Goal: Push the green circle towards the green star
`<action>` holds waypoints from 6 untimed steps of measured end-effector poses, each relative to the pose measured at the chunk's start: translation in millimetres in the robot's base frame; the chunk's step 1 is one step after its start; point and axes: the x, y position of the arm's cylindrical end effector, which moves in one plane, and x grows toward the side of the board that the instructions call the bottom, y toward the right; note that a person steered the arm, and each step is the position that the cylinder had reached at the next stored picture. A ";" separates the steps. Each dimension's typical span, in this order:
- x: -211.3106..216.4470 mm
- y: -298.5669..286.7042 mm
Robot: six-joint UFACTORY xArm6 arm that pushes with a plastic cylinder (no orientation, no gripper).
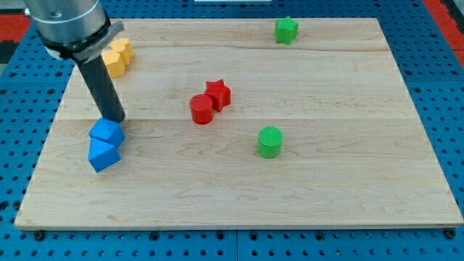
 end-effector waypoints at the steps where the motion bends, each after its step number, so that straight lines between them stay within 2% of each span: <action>1: 36.7 66.7; 2: 81.7 131.8; 3: 72.5 220.0; 4: 20.2 243.2; 6: -44.1 294.0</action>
